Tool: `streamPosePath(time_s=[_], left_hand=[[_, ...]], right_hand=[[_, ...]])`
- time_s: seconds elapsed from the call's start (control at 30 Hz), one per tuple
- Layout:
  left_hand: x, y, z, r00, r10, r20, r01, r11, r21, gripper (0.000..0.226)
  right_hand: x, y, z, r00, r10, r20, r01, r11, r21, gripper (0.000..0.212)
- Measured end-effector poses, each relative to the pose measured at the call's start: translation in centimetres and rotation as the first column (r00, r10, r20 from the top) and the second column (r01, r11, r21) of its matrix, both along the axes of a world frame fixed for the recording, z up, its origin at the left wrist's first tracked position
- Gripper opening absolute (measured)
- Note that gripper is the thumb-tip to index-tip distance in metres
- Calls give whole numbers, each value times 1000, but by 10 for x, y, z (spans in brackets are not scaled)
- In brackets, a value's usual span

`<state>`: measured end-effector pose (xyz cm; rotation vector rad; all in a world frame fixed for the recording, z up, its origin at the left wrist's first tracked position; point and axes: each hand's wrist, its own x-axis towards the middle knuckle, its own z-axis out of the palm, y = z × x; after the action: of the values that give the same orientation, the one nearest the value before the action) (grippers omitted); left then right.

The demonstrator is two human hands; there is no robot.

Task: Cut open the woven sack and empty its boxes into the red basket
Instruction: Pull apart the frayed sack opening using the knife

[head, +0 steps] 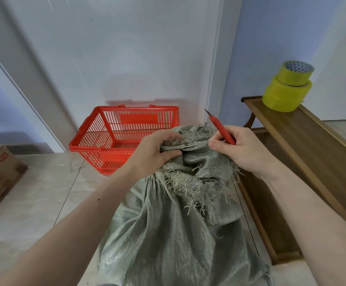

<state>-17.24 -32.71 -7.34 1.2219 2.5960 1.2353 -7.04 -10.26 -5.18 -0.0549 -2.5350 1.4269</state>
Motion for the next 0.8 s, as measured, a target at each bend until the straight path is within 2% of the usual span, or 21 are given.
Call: streamPosePath(time_s=[0.07, 0.13, 0.2, 0.33, 0.37, 0.47, 0.63, 0.8], left_hand=[[3, -2, -2, 992, -78, 100, 70, 994, 82, 45], [7, 2, -5, 982, -78, 172, 58, 991, 117, 32], [7, 7, -9, 979, 1, 205, -25, 993, 116, 19], [10, 15, -8, 981, 117, 153, -136, 984, 114, 10], [11, 16, -7, 984, 130, 124, -145, 982, 118, 12], [12, 21, -2, 984, 171, 52, -177, 975, 137, 15], [9, 26, 2, 977, 192, 89, -203, 969, 142, 14], [7, 29, 6, 969, 207, 137, -225, 965, 136, 13]], right_hand=[[0, -1, -3, 1000, -15, 4, 15, 999, 39, 15], [0, -3, -5, 999, -39, 12, 38, 996, 83, 16], [1, -5, -4, 997, -70, 10, 68, 983, 170, 18], [6, -10, 1, 984, -159, -75, 176, 915, 364, 47], [8, -12, 3, 980, -171, -104, 199, 896, 398, 49], [16, -16, 7, 974, -152, -171, 217, 845, 489, 36], [25, -14, 4, 947, -98, -305, 283, 703, 653, 42], [28, -10, 5, 940, -78, -333, 315, 580, 752, 45]])
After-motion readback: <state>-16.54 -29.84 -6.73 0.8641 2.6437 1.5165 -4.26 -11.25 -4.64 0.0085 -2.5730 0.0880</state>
